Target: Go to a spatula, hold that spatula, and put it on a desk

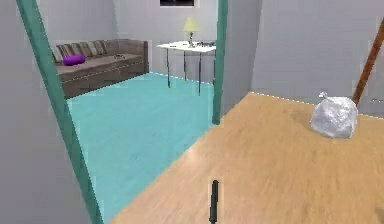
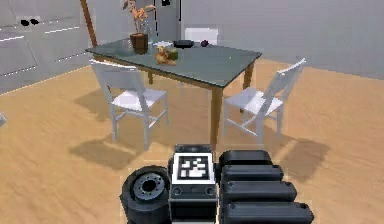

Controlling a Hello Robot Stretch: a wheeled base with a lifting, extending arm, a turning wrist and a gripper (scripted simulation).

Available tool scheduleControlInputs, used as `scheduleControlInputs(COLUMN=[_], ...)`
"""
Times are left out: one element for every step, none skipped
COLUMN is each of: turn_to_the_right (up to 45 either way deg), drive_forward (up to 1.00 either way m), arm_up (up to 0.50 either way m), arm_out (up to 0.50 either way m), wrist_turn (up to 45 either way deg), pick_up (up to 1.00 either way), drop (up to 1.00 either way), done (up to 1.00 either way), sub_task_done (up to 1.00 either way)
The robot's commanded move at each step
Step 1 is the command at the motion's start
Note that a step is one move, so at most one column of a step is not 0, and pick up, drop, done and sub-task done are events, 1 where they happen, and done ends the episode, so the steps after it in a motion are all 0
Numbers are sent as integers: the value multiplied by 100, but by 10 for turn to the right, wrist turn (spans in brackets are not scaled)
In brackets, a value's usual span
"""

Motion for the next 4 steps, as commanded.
scheduleControlInputs(turn_to_the_right=[0, -450, -60, 0], drive_forward=[85, 0, 0, 5], arm_up=[0, 0, 0, 0], arm_out=[0, 0, 0, 0], wrist_turn=[0, 0, 0, 0], pick_up=[0, 0, 0, 0], drop=[0, 0, 0, 0], done=[0, 0, 0, 0], sub_task_done=[0, 0, 0, 0])
